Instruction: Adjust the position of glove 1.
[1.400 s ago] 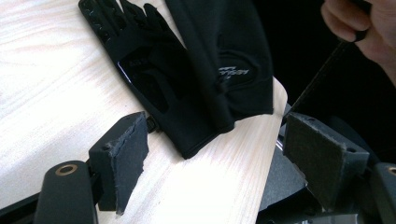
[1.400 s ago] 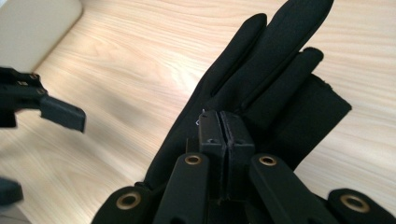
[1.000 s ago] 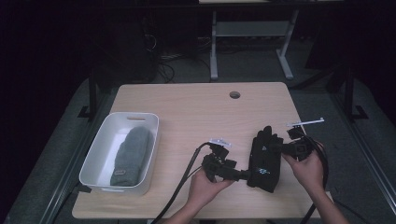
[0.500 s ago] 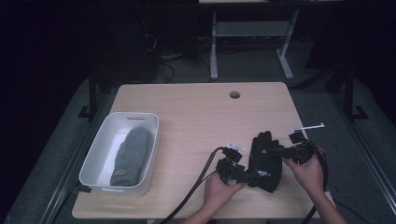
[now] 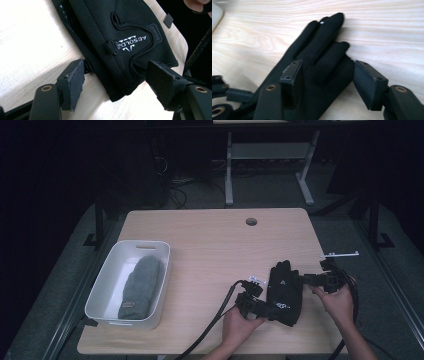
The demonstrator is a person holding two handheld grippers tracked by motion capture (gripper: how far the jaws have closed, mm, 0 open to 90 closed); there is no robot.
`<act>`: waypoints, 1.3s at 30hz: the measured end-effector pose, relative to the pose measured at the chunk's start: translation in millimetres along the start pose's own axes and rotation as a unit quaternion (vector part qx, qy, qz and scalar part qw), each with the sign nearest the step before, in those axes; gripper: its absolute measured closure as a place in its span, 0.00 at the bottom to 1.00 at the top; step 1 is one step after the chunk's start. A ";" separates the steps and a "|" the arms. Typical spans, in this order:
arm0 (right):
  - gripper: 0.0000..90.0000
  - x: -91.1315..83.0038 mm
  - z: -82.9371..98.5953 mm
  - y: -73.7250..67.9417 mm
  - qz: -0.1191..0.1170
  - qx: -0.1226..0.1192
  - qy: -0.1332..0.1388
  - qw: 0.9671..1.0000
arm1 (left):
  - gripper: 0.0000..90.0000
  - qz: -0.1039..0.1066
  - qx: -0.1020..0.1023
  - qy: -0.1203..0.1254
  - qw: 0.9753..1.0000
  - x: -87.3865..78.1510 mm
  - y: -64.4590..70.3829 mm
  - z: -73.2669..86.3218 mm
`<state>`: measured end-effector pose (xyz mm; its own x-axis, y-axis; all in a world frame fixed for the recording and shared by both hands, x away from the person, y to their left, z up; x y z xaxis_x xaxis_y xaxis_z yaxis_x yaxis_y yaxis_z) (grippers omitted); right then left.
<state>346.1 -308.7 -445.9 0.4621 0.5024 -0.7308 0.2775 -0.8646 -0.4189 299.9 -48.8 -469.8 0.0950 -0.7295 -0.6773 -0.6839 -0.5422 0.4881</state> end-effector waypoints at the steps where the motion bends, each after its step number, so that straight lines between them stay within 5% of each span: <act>1: 0.45 0.0 0.0 0.0 0.000 0.000 0.000 1.000 | 0.35 0.000 0.000 0.000 1.000 0.0 0.0 0.0; 9: 0.43 11.8 -2.6 9.6 0.002 0.013 -0.006 1.000 | 0.36 0.000 0.004 -0.002 1.000 0.0 -0.5 -0.6; 18: 0.43 17.8 -3.9 5.3 0.001 0.008 -0.013 1.000 | 0.54 -0.014 0.016 -0.010 1.000 -0.6 -3.8 -2.4; 33: 0.46 24.6 -4.1 7.3 -0.011 0.016 -0.021 1.000 | 0.76 -0.007 0.022 -0.022 0.999 -3.6 -13.3 -3.2; 37: 0.54 28.2 -0.9 6.4 -0.010 0.011 -0.026 1.000 | 0.71 0.000 0.014 -0.018 1.000 -5.5 -14.1 -3.0; 39: 0.56 29.2 -0.1 6.6 -0.013 0.015 -0.027 0.999 | 0.53 0.018 0.000 -0.016 1.000 -5.3 -13.5 -2.1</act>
<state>361.5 -299.8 -470.0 0.4082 0.5248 -0.7470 0.2639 -0.8511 -0.4538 310.1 -38.5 -471.7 0.0472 -0.7345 -0.6770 -0.6870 -0.5159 0.5118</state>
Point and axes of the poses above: each handheld gripper's, and its own axes: x roughly forward along the jaws, z roughly out of its underside, y roughly to its right, the point moved 1 cm from there along x, roughly forward along the jaws, and after that the axes turned 1 degree about x, right-handed, at the moved point
